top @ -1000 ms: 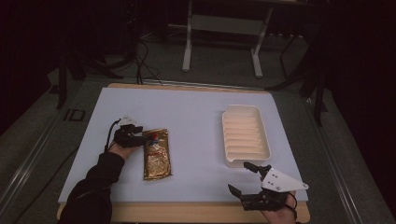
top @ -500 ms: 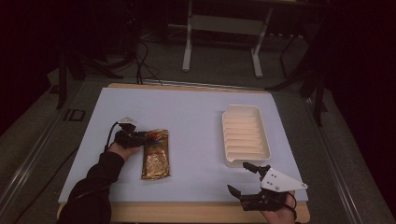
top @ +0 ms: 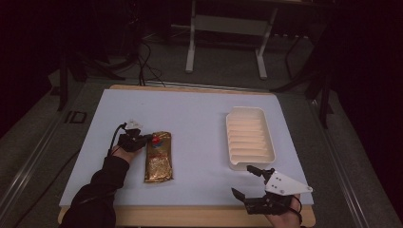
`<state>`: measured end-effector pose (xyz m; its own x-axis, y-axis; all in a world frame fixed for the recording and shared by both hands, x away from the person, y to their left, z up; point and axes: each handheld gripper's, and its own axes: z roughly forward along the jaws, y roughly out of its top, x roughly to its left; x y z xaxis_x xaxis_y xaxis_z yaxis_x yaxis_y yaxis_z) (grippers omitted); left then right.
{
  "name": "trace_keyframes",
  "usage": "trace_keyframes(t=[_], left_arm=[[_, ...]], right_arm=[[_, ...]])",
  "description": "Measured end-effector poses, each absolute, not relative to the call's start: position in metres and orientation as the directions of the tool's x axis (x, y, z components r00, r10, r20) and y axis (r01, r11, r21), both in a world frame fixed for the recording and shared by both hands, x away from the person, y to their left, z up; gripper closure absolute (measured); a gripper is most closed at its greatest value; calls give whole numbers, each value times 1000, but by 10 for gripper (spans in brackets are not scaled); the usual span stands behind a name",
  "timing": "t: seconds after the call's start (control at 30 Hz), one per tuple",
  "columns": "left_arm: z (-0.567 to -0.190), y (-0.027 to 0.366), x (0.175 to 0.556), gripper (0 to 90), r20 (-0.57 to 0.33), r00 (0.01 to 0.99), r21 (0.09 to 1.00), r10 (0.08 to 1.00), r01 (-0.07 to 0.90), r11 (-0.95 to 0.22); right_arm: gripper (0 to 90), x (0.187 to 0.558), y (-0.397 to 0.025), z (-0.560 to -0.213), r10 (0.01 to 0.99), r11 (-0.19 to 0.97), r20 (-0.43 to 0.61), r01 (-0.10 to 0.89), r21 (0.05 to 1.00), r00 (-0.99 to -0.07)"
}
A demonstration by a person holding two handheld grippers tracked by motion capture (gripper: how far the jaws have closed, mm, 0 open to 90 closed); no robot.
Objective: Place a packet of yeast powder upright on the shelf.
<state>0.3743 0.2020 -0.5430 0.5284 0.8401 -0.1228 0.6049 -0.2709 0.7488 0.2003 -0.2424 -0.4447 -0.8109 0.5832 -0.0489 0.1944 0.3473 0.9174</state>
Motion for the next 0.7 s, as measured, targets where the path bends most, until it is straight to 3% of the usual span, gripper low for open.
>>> trace_keyframes(t=[0.57, 0.7], left_arm=[[-508, 194, 358, 900, -68, 547, 809, 834, 520, -275], [-493, 191, 350, 900, -47, 559, 832, 828, 481, -278]], right_arm=[[170, 200, -244, -443, 594, 339, -51, 192, 921, -803], [208, 198, -244, -442, 593, 335, -50, 190, 923, -804]])
